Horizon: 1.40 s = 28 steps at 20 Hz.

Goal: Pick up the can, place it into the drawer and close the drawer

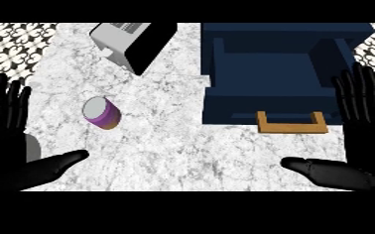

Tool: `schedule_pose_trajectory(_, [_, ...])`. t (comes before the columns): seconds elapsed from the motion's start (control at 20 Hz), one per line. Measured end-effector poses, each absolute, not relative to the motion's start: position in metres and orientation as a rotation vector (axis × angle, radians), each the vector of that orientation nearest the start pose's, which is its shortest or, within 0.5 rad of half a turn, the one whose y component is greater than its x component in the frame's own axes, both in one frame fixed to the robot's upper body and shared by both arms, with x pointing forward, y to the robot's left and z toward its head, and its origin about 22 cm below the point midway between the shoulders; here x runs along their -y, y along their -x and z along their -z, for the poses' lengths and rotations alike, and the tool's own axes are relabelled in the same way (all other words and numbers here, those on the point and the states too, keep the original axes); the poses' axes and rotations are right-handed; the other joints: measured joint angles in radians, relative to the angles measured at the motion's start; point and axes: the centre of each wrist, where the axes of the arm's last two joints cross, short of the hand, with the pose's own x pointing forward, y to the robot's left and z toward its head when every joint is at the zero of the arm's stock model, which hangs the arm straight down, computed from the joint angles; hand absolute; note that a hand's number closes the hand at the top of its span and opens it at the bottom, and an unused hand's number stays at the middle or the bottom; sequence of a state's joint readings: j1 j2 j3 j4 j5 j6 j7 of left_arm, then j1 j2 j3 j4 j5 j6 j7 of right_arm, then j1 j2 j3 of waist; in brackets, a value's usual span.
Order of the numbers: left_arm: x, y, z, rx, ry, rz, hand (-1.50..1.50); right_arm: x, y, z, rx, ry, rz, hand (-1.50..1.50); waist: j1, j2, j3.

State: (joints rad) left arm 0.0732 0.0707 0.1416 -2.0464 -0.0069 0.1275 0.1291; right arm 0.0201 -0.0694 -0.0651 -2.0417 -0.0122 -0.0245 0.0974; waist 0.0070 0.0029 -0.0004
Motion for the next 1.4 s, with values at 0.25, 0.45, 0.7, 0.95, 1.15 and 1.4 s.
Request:
schedule_pose_trajectory(0.25, [-0.280,-0.198,-0.108,1.708,-0.354,-0.280,-1.50,0.254,-0.204,-0.110,1.834,0.143,0.053,-1.50,-0.005,-0.003,0.000])
schedule_pose_trajectory(0.45, [-0.290,-0.197,-0.118,1.680,-0.365,-0.313,-1.50,0.256,-0.200,-0.108,1.812,0.153,0.060,-1.50,-0.006,-0.003,0.001])
schedule_pose_trajectory(0.7, [-0.291,-0.204,-0.118,1.671,-0.356,-0.316,-1.50,0.266,-0.199,-0.108,1.806,0.165,0.061,-1.50,-0.008,-0.003,0.000])
schedule_pose_trajectory(0.95, [-0.280,-0.219,-0.103,1.636,-0.349,-0.313,-1.50,0.265,-0.196,-0.098,1.812,0.167,0.064,-1.50,-0.009,-0.003,0.000])
schedule_pose_trajectory(1.15, [-0.273,-0.231,-0.084,1.602,-0.345,-0.312,-1.50,0.271,-0.193,-0.100,1.817,0.174,0.070,-1.50,-0.010,-0.003,0.000])
schedule_pose_trajectory(1.4, [-0.261,-0.234,-0.049,1.566,-0.367,-0.308,-1.50,0.281,-0.185,-0.103,1.825,0.179,0.070,-1.50,-0.011,-0.003,0.000])
